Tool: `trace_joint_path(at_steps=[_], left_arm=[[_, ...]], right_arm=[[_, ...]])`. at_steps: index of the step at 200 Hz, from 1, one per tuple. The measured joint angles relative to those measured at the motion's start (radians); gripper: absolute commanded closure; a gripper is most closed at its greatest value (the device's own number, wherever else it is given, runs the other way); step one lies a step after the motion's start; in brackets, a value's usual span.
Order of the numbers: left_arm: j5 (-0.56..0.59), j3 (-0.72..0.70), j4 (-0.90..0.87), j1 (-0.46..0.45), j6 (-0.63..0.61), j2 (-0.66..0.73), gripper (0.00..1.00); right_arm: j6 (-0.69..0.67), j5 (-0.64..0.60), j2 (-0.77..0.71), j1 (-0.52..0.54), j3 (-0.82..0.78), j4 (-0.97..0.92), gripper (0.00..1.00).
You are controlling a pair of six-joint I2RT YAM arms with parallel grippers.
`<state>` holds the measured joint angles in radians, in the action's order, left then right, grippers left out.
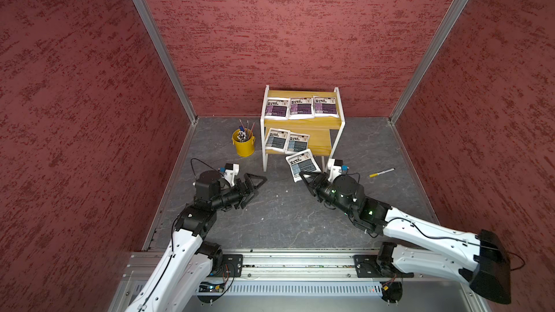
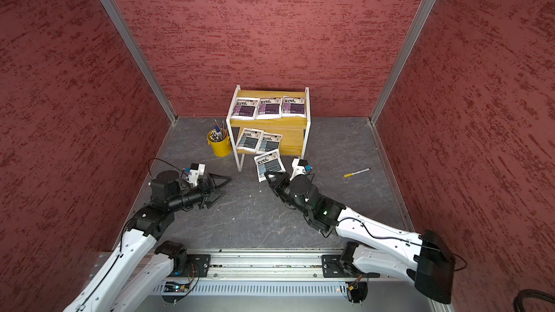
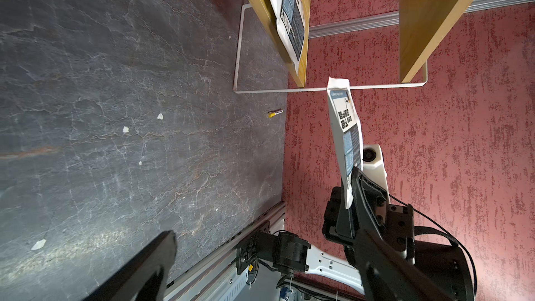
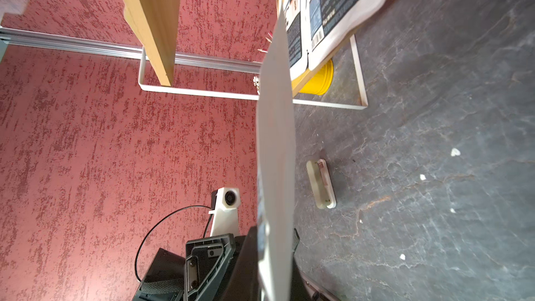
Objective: Place the bagged coffee beans on the shelf by color
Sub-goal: Place the bagged coffee beans on the shelf.
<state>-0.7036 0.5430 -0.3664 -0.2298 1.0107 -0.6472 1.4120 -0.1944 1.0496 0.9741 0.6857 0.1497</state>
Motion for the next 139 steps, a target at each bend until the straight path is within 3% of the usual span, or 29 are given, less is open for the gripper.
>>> trace_joint_path(at_steps=[62, 139], left_arm=[[-0.024, -0.002, -0.019, 0.018, -0.006, 0.026, 0.0], [-0.04, -0.006, -0.077, 0.039, -0.019, 0.076, 0.0]], right_arm=[[-0.06, -0.008, -0.008, -0.055, 0.025, -0.016, 0.99], [-0.071, -0.053, 0.154, -0.104, 0.153, 0.024, 1.0]])
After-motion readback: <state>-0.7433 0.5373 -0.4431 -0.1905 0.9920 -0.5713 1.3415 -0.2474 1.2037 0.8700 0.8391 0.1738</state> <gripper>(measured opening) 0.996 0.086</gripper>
